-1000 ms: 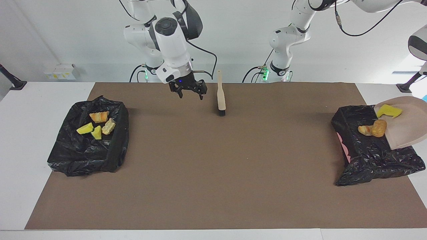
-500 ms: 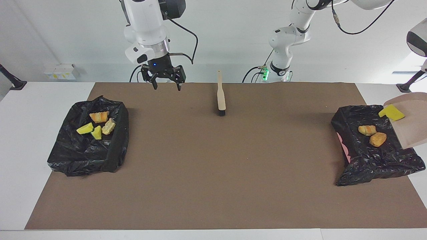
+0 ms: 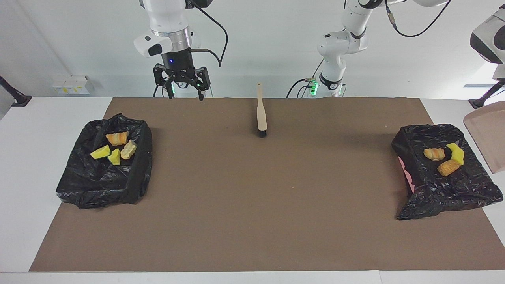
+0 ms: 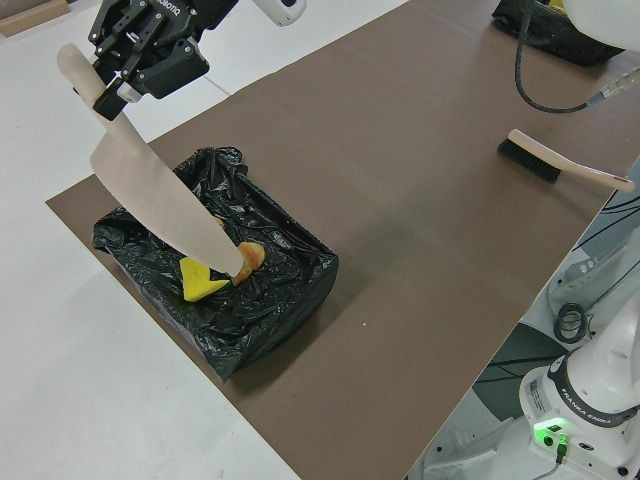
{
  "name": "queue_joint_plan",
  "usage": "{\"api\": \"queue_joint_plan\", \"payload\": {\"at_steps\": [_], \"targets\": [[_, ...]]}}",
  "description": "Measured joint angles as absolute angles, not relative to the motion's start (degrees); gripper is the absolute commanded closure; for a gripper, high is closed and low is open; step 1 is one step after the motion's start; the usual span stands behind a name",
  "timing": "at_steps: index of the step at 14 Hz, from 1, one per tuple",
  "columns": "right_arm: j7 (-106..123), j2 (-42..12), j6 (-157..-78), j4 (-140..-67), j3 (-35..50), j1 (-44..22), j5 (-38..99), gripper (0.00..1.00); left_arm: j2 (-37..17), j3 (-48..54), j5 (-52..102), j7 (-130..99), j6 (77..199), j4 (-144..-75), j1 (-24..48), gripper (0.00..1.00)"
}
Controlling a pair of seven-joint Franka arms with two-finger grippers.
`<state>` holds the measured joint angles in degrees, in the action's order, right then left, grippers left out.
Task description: Sweep and dump trash in bin
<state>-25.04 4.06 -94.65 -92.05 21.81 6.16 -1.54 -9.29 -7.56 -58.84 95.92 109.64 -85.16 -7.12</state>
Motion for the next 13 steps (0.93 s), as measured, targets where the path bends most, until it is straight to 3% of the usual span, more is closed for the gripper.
{"api": "queue_joint_plan", "payload": {"at_steps": [7,13], "targets": [[-18.3,-0.5,-83.6,-80.5,9.8,0.1,-4.6,0.00,-9.1,-7.4,-50.1,94.5,107.2,-85.9,-5.5,1.00],[-18.1,-1.2,-79.8,-78.8,5.4,-1.9,-4.6,0.00,-6.6,-7.2,-33.5,91.6,105.7,-90.7,-3.4,1.00]]}}
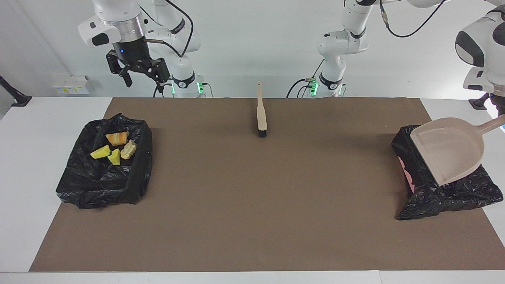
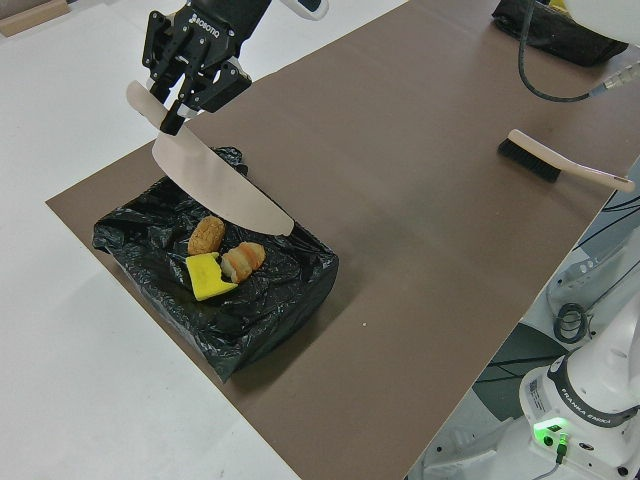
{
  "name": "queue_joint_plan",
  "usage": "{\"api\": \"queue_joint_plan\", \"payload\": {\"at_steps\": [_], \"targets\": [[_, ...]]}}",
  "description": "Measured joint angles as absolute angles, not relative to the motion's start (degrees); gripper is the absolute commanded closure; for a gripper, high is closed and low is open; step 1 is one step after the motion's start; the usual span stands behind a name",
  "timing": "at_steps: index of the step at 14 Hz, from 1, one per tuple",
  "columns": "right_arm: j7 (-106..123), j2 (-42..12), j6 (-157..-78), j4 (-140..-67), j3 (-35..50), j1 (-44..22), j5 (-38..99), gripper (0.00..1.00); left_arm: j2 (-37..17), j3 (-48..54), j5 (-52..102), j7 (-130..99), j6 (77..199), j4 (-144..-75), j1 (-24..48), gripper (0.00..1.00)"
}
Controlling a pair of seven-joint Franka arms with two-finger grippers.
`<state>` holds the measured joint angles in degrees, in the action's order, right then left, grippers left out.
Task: Sweep and dump trash in bin
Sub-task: 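Bring the empty dustpan back to the table center with the left gripper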
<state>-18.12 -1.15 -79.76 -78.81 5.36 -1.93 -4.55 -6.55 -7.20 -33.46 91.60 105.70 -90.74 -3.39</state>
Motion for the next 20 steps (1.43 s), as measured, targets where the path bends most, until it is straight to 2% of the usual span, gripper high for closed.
{"api": "queue_joint_plan", "payload": {"at_steps": [2,6,9,12,16,20], "targets": [[-18.1,-1.2,-79.6,-79.0,3.8,-1.9,-4.5,0.00,-4.7,-7.0,-30.1,84.3,103.4,-93.9,0.2,1.00],[-18.0,-1.1,-78.5,-79.8,2.2,-1.9,-4.5,0.00,-1.4,-6.6,-24.3,61.3,97.9,-100.8,12.0,1.00],[-17.9,-0.7,-75.4,-79.9,2.2,-1.9,-3.4,0.00,-1.1,-6.4,-19.3,45.7,94.5,-101.9,19.7,1.00],[-17.9,-0.2,-74.8,-80.0,2.2,-1.9,-3.3,0.00,-1.2,-6.5,-12.1,30.9,93.9,-102.4,24.2,1.00],[-17.8,-0.2,-74.8,-80.0,2.0,-1.5,-3.3,0.00,-2.9,-6.5,-4.4,5.3,96.4,-102.8,30.6,1.00],[-17.8,-0.1,-74.8,-80.0,2.0,-0.4,-3.3,0.00,-8.9,-6.4,0.1,-13.3,106.4,-102.9,37.2,1.00]]}}
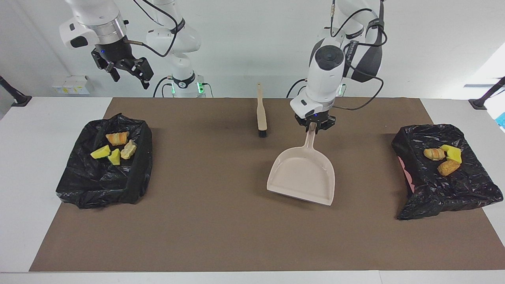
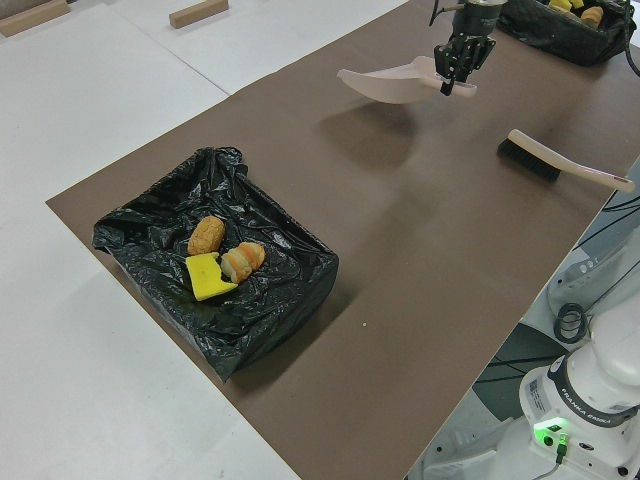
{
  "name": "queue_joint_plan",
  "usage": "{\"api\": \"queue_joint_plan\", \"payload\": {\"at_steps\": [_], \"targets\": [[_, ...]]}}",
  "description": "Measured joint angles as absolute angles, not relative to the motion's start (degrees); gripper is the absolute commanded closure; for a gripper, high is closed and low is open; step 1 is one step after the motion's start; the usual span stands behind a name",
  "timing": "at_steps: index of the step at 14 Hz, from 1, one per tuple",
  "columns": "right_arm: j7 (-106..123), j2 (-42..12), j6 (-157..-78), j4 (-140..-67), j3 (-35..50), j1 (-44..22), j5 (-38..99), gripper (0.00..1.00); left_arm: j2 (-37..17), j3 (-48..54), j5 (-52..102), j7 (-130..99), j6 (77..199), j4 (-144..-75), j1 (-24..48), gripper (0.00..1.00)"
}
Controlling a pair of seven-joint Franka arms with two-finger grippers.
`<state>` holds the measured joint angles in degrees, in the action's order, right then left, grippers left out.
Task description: Sweep and dump trash in bin
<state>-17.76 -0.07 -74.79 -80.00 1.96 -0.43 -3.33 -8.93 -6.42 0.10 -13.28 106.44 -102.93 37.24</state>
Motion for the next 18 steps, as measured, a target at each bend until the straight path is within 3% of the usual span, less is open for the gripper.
{"api": "queue_joint_plan", "payload": {"at_steps": [6,13,14,15,18], "targets": [[-17.6,0.6,-74.8,-80.0,2.2,0.4,-3.3,0.00,-17.4,-6.5,8.2,-22.8,119.3,-99.9,39.0,1.00],[-17.6,0.6,-74.8,-80.1,2.3,0.4,-3.3,0.00,-21.4,-6.4,9.0,-37.0,127.6,-101.8,44.1,0.97],[-17.6,0.6,-74.8,-80.1,2.3,0.4,-3.3,0.00,-22.1,-6.4,9.0,-37.8,128.4,-102.0,45.2,0.26],[-17.6,0.6,-74.8,-80.1,2.3,0.4,-3.3,0.00,-22.5,-6.4,9.0,-38.0,128.5,-102.0,45.9,0.00],[-17.6,0.6,-74.8,-80.1,2.3,0.4,-3.3,0.00,-21.9,-7.0,9.0,-38.0,127.8,-101.9,46.1,0.00]]}}
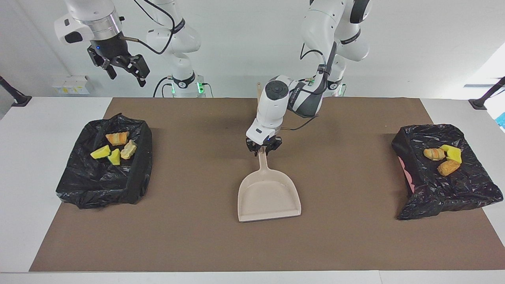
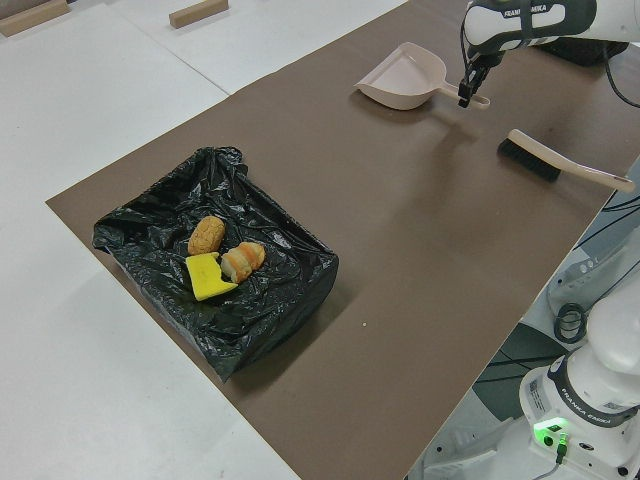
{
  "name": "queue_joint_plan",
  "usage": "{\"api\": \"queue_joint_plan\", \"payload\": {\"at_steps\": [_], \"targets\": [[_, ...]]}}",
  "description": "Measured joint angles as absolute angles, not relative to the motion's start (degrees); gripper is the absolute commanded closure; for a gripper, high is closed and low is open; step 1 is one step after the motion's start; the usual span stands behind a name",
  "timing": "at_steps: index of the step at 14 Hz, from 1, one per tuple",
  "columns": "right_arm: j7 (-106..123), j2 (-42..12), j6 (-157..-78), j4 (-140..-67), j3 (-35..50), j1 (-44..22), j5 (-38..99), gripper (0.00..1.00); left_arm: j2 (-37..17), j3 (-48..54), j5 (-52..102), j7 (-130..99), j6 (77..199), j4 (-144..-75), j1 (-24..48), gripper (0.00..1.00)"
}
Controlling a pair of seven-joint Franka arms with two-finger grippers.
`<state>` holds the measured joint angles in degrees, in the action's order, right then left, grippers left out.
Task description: Sweep and dump trash in bin
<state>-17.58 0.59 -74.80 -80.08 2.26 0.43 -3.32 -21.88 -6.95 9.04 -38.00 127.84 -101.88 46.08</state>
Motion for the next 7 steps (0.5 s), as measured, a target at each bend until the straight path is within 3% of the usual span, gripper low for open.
{"api": "queue_joint_plan", "payload": {"at_steps": [3,7], "targets": [[-17.6,0.6,-74.8,-80.1,2.3,0.4,-3.3,0.00,-19.1,-8.4,9.0,-38.0,124.8,-101.5,43.6,0.00],[-17.6,0.6,-74.8,-80.1,2.3,0.4,-3.3,0.00,-16.4,-8.8,9.0,-37.0,121.3,-101.5,34.4,0.00]]}}
